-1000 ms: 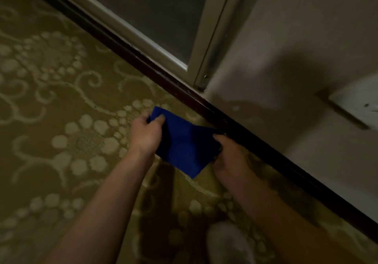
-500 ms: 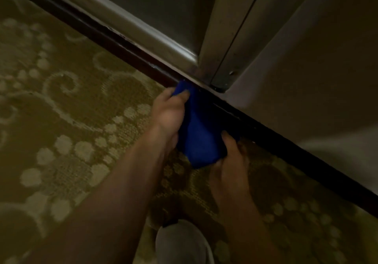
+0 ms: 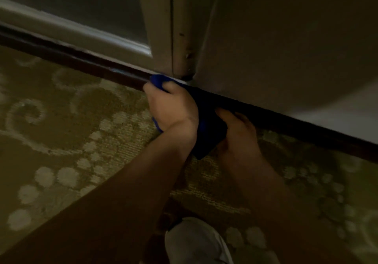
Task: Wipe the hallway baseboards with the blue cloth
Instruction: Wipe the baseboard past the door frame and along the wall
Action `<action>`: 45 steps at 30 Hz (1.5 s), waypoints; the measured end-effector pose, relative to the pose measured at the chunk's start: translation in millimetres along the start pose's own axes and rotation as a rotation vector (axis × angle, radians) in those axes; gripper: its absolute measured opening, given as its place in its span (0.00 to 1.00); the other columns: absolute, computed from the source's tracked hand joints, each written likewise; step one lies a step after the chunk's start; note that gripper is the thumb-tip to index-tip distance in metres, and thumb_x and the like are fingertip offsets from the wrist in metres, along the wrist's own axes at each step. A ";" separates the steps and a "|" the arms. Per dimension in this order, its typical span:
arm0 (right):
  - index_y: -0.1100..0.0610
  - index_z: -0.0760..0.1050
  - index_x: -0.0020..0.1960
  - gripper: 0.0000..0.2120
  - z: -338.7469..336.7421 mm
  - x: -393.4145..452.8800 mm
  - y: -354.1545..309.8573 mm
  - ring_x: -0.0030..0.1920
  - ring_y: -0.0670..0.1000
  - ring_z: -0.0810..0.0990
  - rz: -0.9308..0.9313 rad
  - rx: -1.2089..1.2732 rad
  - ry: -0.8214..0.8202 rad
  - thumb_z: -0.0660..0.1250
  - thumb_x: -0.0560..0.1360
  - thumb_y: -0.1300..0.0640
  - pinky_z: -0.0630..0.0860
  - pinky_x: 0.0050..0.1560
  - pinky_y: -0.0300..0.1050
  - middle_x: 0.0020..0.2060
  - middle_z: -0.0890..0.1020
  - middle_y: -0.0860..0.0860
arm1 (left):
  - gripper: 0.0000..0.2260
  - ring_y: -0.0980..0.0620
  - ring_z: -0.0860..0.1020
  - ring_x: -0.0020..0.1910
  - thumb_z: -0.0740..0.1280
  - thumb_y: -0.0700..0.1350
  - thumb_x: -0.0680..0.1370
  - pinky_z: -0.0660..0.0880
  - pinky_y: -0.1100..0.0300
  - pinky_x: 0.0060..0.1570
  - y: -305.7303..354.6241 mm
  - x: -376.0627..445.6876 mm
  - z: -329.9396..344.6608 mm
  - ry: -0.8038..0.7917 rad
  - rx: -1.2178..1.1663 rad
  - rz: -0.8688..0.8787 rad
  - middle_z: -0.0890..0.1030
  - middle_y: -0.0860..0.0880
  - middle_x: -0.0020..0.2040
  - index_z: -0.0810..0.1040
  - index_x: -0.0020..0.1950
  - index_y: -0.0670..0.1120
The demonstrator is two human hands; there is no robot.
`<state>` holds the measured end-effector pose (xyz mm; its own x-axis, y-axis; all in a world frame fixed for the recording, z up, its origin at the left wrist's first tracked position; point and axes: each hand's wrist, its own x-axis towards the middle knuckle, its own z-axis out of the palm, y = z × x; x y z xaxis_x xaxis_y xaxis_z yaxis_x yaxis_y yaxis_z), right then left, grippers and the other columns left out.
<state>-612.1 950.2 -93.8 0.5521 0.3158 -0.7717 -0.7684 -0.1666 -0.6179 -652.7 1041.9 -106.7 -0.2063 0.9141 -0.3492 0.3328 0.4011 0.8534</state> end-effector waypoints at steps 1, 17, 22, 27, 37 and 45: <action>0.58 0.72 0.67 0.22 -3.0 2.0 -2.1 0.48 0.53 0.84 0.001 -0.009 -0.019 0.72 0.75 0.59 0.80 0.40 0.45 0.52 0.83 0.54 | 0.03 0.42 0.77 0.49 0.55 0.47 0.83 0.68 0.55 0.47 -0.8 -1.0 2.0 0.020 0.005 0.017 0.77 0.44 0.50 0.64 0.51 0.49; 0.57 0.73 0.67 0.20 15.5 -12.5 -28.8 0.57 0.55 0.79 -0.126 -0.448 -0.126 0.70 0.76 0.56 0.80 0.54 0.49 0.61 0.79 0.55 | 0.11 0.45 0.79 0.52 0.62 0.46 0.79 0.75 0.58 0.54 9.1 27.4 -20.3 -0.008 -0.209 -0.163 0.78 0.47 0.51 0.77 0.59 0.45; 0.60 0.78 0.51 0.07 -3.8 -11.6 -17.6 0.44 0.53 0.82 -0.121 -0.221 0.029 0.71 0.76 0.58 0.78 0.31 0.39 0.47 0.83 0.56 | 0.11 0.41 0.79 0.54 0.61 0.45 0.80 0.73 0.55 0.52 2.7 0.0 -9.8 0.034 -0.076 0.005 0.81 0.41 0.54 0.76 0.59 0.41; 0.64 0.76 0.56 0.11 -24.8 -14.7 -5.2 0.40 0.55 0.80 -0.162 -0.110 0.241 0.68 0.76 0.60 0.75 0.32 0.42 0.43 0.81 0.57 | 0.08 0.44 0.80 0.48 0.65 0.45 0.80 0.68 0.61 0.43 -24.4 -22.3 -16.4 -0.319 0.193 0.453 0.82 0.45 0.47 0.79 0.55 0.43; 0.55 0.73 0.56 0.10 16.7 -22.1 0.5 0.47 0.50 0.79 -0.051 -0.178 -0.110 0.70 0.77 0.57 0.80 0.54 0.50 0.50 0.80 0.53 | 0.07 0.48 0.77 0.48 0.62 0.47 0.80 0.72 0.59 0.52 0.3 32.7 -30.6 0.031 -0.046 0.048 0.80 0.46 0.48 0.77 0.52 0.45; 0.58 0.73 0.51 0.04 -81.6 -2.0 -19.2 0.38 0.56 0.78 -0.155 0.129 0.390 0.64 0.77 0.58 0.76 0.32 0.44 0.39 0.77 0.53 | 0.11 0.51 0.78 0.52 0.64 0.47 0.81 0.74 0.59 0.52 -20.6 -59.7 12.6 -0.654 0.232 0.331 0.80 0.51 0.51 0.78 0.58 0.42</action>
<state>-572.1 876.5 -92.7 0.7257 -0.0524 -0.6860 -0.6875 -0.0195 -0.7259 -635.6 979.7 -108.3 0.4998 0.8092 -0.3088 0.4818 0.0365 0.8755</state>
